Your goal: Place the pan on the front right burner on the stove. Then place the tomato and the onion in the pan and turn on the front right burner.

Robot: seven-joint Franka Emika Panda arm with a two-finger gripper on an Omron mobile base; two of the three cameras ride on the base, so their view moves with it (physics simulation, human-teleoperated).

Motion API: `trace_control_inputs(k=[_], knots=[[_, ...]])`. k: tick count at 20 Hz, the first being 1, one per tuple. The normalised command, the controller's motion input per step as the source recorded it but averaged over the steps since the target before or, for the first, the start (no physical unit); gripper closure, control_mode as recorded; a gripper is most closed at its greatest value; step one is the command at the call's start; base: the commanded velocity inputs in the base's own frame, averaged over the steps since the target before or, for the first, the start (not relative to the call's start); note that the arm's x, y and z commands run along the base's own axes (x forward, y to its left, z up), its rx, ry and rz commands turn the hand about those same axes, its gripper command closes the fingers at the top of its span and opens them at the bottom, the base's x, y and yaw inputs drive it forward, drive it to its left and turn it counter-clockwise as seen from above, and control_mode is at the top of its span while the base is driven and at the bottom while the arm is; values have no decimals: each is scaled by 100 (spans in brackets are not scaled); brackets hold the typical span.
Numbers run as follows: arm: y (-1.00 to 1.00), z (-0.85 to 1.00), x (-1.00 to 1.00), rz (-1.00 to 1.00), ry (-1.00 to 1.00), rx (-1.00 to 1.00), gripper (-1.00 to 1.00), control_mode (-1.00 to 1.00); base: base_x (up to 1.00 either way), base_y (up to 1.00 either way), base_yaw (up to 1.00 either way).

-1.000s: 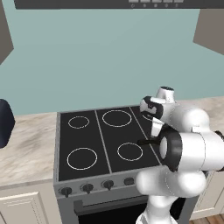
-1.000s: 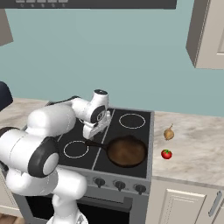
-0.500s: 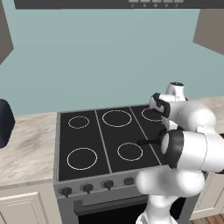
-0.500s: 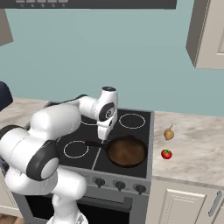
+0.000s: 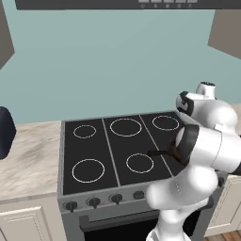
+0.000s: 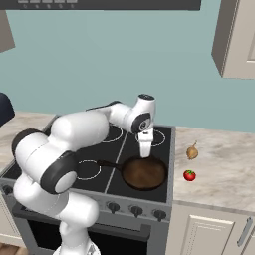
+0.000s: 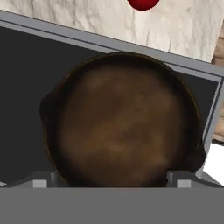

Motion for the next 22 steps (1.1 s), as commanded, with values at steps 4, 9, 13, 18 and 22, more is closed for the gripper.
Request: trace_control_inputs(k=[4,9,13,18,22], knots=[[-59,9,11,39,0,-5,-100,-100,0,0,0],[-52,0,12,41,0,-5,-100,-100,0,0,0],[-43,0,19,42,-11,0,-100,-100,0,0,0],[-36,-3,20,40,-12,0,-100,-100,0,0,0],[-37,-11,13,36,-7,-4,-100,-100,0,0,0]])
